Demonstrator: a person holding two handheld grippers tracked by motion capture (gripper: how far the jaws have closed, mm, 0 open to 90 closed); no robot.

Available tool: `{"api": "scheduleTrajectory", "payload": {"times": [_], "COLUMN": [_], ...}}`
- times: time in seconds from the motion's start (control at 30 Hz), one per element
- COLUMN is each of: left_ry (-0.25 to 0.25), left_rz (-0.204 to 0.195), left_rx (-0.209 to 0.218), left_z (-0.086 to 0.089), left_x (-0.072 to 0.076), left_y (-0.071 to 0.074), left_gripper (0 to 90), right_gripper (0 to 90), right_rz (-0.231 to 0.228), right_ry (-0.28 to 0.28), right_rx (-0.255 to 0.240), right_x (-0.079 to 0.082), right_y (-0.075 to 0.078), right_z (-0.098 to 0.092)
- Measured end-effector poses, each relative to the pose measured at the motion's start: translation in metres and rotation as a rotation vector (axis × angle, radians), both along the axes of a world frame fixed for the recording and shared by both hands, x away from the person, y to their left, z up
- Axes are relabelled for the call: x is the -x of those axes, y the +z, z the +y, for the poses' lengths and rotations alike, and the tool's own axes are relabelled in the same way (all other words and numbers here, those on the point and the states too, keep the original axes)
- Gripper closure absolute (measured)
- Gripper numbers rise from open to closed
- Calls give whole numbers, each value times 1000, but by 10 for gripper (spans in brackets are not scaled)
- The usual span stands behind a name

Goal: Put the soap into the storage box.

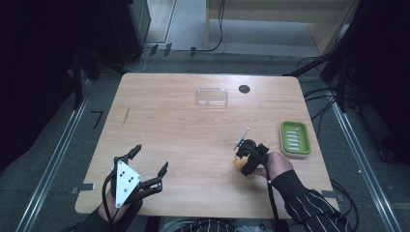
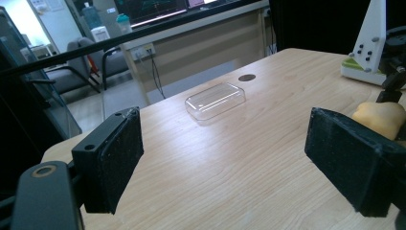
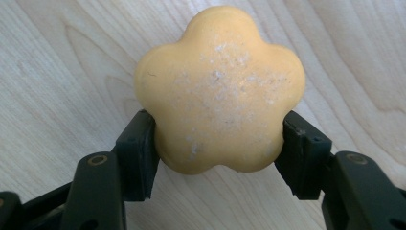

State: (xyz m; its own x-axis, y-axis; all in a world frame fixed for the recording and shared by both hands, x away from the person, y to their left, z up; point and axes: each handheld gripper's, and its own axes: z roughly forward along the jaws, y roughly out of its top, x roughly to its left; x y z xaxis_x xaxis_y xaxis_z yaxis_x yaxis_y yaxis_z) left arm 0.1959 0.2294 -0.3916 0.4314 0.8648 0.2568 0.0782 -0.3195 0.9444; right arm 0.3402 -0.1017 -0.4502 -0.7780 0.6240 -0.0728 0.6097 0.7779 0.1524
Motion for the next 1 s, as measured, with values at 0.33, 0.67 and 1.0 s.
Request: {"api": "scheduleTrajectory", "payload": {"times": [0.33, 0.67, 1.0], "left_ry": [0, 0, 0], "left_rz": [1, 0, 0], "left_rx": [2, 2, 3], "left_z": [0, 0, 0], "left_x": [0, 0, 0], "left_y": [0, 0, 0], "left_gripper": [135, 135, 135], "right_gripper": [402, 402, 402], "right_rz": [-20, -46, -79], "right_ry": [-40, -69, -110], "right_rx": [-4, -14, -10], "right_x": [-3, -6, -11], "right_y": [4, 8, 13], "right_z": [-11, -22, -38]}}
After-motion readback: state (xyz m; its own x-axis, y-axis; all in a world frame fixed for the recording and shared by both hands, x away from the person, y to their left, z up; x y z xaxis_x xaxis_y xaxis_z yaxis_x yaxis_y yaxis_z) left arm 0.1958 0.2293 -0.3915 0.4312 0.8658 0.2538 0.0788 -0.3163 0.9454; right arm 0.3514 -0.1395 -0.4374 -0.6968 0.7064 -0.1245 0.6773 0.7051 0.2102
